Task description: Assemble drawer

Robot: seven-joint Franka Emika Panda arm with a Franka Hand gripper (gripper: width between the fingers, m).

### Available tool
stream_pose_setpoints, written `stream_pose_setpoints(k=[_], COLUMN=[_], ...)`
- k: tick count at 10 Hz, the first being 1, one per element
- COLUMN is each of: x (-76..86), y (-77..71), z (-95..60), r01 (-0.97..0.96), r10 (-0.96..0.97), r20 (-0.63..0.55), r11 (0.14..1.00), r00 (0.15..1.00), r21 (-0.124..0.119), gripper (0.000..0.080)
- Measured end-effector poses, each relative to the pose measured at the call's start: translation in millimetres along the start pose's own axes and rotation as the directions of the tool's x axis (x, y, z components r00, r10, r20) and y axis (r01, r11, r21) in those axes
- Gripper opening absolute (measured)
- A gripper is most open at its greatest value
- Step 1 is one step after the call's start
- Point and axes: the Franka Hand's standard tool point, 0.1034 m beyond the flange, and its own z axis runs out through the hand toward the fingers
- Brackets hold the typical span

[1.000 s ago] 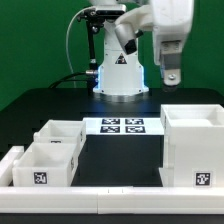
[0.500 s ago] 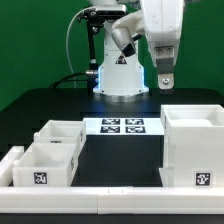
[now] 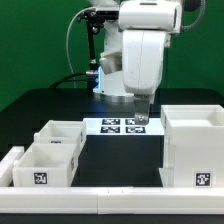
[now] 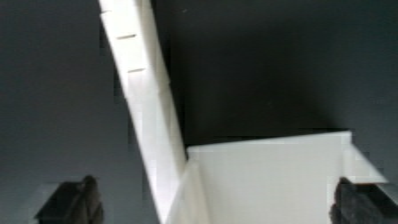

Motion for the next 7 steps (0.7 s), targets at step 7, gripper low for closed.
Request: stream_pose_setpoints(k=[7], x=[-86.9], y=[-26.7], z=[38.4], r01=[0.11], r10=[-0.118], r20=[0.031], r11=[0.977], r00=[0.993], r21=[0.18], gripper=[0.0649])
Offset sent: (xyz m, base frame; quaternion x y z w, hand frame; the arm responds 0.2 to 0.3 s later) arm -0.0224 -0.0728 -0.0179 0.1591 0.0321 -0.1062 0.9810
